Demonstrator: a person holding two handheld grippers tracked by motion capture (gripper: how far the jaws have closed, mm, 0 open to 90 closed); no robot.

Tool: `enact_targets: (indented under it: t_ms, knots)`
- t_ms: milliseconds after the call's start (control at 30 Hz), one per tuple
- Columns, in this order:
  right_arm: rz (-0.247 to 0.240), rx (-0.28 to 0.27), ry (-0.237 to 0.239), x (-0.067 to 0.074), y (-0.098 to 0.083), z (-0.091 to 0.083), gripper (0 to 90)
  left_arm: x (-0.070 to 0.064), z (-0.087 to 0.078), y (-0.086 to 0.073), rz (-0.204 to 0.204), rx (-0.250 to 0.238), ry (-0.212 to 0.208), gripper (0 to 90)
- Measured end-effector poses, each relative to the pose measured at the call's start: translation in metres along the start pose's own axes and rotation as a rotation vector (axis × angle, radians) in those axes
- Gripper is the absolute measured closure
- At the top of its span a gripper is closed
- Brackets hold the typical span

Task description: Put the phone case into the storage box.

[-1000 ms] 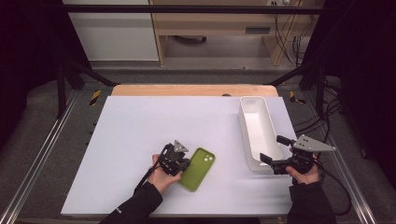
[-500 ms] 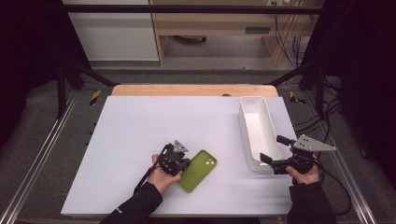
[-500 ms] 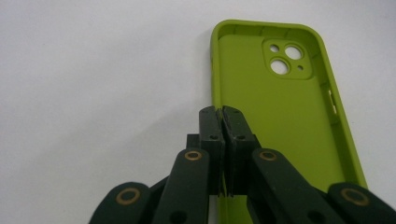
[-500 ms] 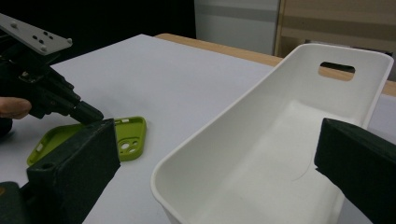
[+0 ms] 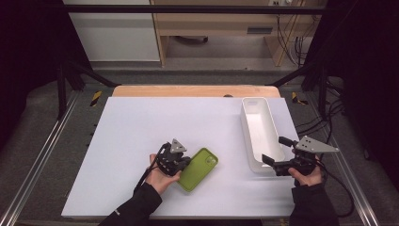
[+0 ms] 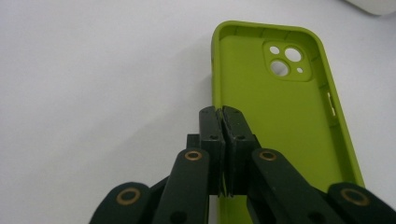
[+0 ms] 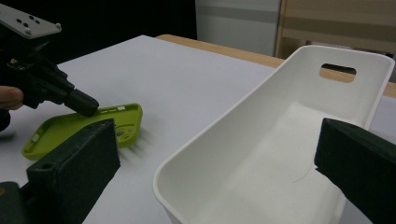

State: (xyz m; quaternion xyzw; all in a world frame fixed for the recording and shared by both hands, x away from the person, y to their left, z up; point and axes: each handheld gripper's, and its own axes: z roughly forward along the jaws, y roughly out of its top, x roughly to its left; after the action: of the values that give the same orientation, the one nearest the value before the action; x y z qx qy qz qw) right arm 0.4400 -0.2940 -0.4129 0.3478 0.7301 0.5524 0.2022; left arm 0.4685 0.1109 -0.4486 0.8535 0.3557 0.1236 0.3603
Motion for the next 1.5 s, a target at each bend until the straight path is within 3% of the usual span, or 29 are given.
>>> enact_targets:
  t_ms: [467,733,1500]
  knots:
    - [-0.004,0.002,0.009,0.003,0.002,0.001,0.6,-0.002,-0.019,0.006,0.050,-0.046,-0.006,87.7]
    - [-0.010,0.001,0.017,0.006,0.004,0.002,0.6,-0.002,-0.028,0.008,0.057,-0.069,-0.010,87.8]
    - [-0.031,0.022,0.053,0.028,0.015,0.016,0.6,-0.008,-0.047,0.012,0.116,-0.116,-0.010,87.8]
